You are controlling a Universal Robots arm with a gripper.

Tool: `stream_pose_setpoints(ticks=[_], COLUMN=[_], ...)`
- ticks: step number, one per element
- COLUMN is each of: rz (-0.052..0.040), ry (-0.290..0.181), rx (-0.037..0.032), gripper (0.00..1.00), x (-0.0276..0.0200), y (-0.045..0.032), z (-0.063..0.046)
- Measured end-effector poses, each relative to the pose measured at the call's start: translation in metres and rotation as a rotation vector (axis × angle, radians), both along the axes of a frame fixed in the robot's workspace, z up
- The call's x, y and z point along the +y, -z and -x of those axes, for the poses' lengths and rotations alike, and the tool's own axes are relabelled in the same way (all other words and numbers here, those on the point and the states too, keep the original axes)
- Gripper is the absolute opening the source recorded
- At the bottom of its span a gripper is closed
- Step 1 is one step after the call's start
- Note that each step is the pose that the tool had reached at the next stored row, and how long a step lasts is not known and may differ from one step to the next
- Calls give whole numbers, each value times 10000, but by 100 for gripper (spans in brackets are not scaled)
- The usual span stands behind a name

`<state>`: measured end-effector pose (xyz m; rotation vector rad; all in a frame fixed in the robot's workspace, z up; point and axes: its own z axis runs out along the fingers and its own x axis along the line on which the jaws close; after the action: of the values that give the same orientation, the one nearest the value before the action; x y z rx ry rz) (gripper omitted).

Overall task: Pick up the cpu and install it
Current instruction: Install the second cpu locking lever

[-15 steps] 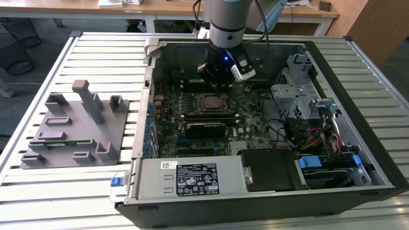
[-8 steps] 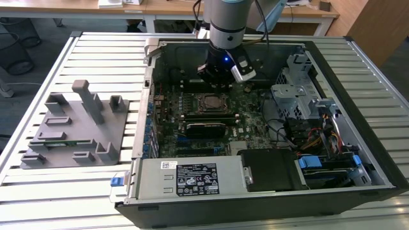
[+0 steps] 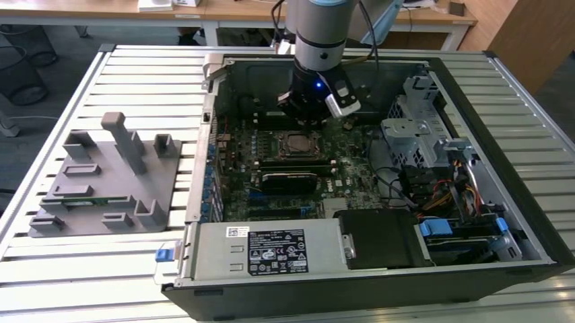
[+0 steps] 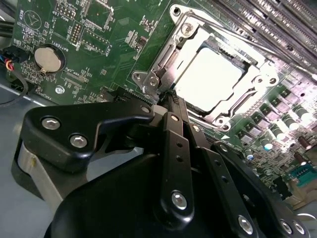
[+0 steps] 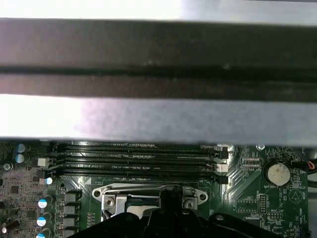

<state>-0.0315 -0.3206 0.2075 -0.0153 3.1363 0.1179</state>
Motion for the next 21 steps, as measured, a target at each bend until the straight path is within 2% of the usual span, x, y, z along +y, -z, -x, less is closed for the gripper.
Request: stream_pose_setpoints(ticks=[6, 8, 11, 16, 21], rz=[-1, -2, -4, -4, -4], ry=[0, 1, 0, -1, -1], rx=[0, 0, 0, 0, 0], gripper=[11, 11, 11, 11, 11], x=[-47, -49, -50, -50, -68], y=[0, -12, -71, -249, -258], z=[-1, 0, -1, -1, -1])
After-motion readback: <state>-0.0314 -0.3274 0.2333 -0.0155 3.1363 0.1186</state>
